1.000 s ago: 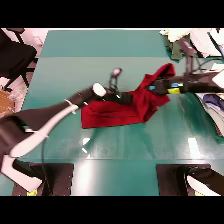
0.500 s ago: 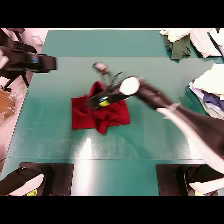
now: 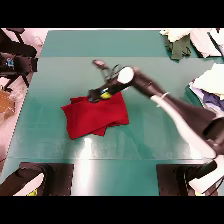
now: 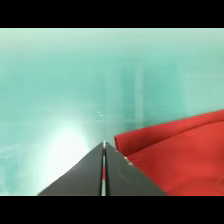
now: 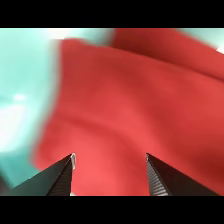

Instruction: Fold the shirts.

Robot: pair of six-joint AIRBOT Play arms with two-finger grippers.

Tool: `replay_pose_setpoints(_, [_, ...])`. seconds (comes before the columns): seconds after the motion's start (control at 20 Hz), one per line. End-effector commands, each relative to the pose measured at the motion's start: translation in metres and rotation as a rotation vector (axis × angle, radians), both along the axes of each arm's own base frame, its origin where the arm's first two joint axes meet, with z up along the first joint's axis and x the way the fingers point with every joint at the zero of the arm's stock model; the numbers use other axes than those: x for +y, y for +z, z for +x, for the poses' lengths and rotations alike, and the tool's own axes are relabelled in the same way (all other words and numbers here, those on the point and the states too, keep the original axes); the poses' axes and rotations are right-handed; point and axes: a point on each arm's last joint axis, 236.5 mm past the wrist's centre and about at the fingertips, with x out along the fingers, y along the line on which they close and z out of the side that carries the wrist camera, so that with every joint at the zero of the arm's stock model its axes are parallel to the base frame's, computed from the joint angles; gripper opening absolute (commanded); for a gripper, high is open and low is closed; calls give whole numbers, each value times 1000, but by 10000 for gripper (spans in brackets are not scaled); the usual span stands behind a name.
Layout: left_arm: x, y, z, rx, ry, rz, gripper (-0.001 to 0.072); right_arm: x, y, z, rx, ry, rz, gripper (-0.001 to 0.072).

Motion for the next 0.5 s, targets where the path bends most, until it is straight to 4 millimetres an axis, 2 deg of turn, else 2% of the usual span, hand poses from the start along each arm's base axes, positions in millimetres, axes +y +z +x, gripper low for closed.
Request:
replay_pose_setpoints(0.0, [-2,-1,-3,11,-7,-8,20,-121,-7,25,85,-150,-69,503])
replay_pose_setpoints(0.1, [-5,-2,-3,14,-14,-21,20,-158,-22,28,187,-228,12,504])
replay_pose_setpoints(0.2, [-6,-1,-2,12,-16,-25,20,-178,-42,24,246,-268,54,532])
replay_pose_setpoints(0.25, [-6,-2,-3,12,-16,-25,20,-182,-51,20,264,-274,68,561])
replay_pose_setpoints(0.35, [-6,-2,-3,13,-16,-24,20,-184,-72,7,300,-264,61,571])
replay_pose_setpoints(0.45, [-6,-3,-4,20,-16,-24,20,-173,-91,-9,360,-237,75,571])
